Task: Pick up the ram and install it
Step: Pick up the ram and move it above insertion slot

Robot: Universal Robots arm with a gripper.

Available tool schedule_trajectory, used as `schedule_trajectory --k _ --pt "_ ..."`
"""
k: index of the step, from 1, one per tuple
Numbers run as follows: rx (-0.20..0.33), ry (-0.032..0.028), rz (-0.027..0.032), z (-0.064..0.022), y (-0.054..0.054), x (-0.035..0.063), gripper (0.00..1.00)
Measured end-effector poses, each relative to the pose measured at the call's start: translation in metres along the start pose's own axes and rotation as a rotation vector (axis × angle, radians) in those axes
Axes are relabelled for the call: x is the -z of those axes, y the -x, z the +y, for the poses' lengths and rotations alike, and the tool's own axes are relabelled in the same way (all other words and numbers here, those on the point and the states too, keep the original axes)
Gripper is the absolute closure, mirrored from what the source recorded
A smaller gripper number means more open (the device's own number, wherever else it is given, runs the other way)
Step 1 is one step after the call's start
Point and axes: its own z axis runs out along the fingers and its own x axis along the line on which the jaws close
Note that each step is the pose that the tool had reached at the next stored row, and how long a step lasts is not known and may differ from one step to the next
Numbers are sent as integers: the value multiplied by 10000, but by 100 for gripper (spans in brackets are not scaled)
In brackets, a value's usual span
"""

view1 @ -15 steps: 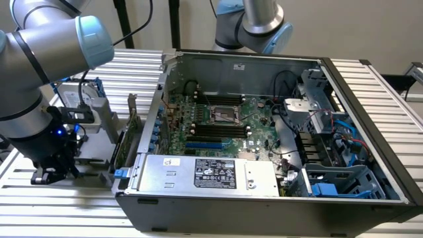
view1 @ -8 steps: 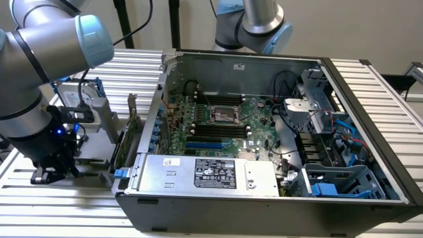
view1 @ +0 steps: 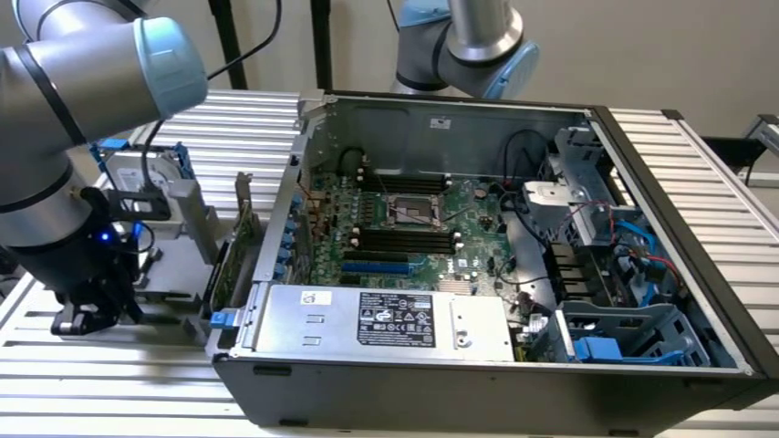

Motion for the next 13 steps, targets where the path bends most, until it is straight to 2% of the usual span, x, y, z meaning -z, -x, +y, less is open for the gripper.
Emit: schedule_trajectory --k 6,13 --pt "1 23 0 -1 1 139 86" --pt "4 91 1 -21 3 439 86"
